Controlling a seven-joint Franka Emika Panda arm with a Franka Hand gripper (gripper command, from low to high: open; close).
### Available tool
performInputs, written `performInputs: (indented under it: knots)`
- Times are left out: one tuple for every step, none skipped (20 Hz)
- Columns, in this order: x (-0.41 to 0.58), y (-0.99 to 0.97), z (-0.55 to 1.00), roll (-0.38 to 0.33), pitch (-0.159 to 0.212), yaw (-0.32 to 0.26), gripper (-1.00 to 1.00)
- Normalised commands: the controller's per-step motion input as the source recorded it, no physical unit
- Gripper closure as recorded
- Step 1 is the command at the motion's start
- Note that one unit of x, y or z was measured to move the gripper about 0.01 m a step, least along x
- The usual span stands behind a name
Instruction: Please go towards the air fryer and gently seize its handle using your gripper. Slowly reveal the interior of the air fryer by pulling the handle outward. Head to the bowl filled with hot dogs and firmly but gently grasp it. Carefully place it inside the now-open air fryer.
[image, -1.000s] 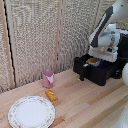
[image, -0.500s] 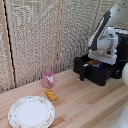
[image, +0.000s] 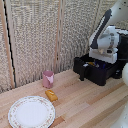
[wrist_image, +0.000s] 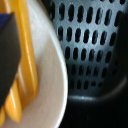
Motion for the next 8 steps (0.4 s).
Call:
performInputs:
  knots:
    - [0.0,0.0,0.89,0.021,0.027,-0.023,-1.0]
    - [0.0,0.0,0.91,0.01,0.059,-0.003,-1.0]
    - [0.0,0.0,0.97,0.026,0.056,-0.021,-1.0]
    - [0.0,0.0,0.93,0.031,0.078,-0.004,-1.0]
    - [0.0,0.0,1.0,0.013,0.075,-0.039,-1.0]
    - [0.0,0.0,1.0,0.0,0.075,-0.056,-1.0]
    - [0.0,0.0,0.94,0.0,0.062,-0.091,-1.0]
    - [0.0,0.13,0.76,0.0,0.075,-0.12,-1.0]
